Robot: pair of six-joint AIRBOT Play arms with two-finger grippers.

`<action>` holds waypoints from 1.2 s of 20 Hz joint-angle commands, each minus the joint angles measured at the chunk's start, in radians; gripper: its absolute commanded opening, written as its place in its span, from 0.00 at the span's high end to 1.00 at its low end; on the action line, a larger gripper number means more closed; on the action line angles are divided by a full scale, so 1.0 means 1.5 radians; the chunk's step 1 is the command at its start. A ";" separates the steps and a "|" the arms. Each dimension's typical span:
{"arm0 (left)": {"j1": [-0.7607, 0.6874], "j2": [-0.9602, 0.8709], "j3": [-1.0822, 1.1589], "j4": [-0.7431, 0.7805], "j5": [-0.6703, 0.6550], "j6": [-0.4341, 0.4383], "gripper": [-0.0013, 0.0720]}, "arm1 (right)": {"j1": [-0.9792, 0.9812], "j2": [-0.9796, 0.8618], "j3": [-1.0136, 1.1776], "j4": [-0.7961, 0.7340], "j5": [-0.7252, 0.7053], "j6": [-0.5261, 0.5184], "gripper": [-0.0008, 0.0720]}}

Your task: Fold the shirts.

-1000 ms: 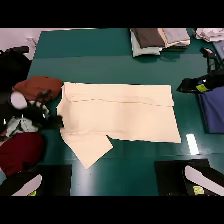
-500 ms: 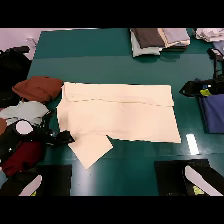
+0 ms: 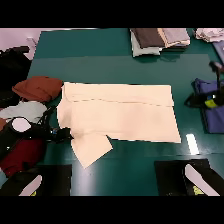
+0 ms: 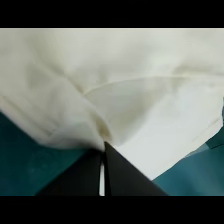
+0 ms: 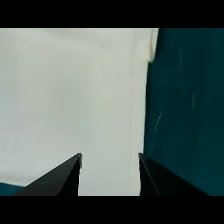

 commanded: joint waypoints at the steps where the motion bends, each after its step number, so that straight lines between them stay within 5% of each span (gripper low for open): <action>1: 0.000 0.001 0.030 0.023 -0.026 0.017 0.95 | -0.107 0.020 -0.140 -0.038 0.045 -0.016 0.31; 2: 0.000 0.001 0.033 0.023 -0.024 0.017 0.95 | -0.142 0.021 -0.186 -0.037 0.043 -0.016 0.21; 11: 0.000 0.001 0.033 0.023 -0.018 0.017 0.95 | -0.184 -0.105 -0.308 0.123 -0.036 -0.055 0.30; 13: 0.000 0.001 0.033 0.024 -0.018 0.017 0.95 | -0.147 -0.115 -0.284 0.117 -0.037 -0.054 0.44; 16: 0.000 0.001 0.034 0.026 -0.030 0.017 0.95 | -0.071 -0.115 -0.255 0.109 -0.035 -0.055 0.89; 17: 0.000 0.001 0.040 0.037 -0.042 0.017 0.95 | -0.047 -0.114 -0.244 0.103 -0.029 -0.058 0.96; 24: 0.000 0.119 0.092 0.090 -0.202 -0.005 0.95 | 0.048 0.019 -0.164 -0.085 0.090 -0.030 0.96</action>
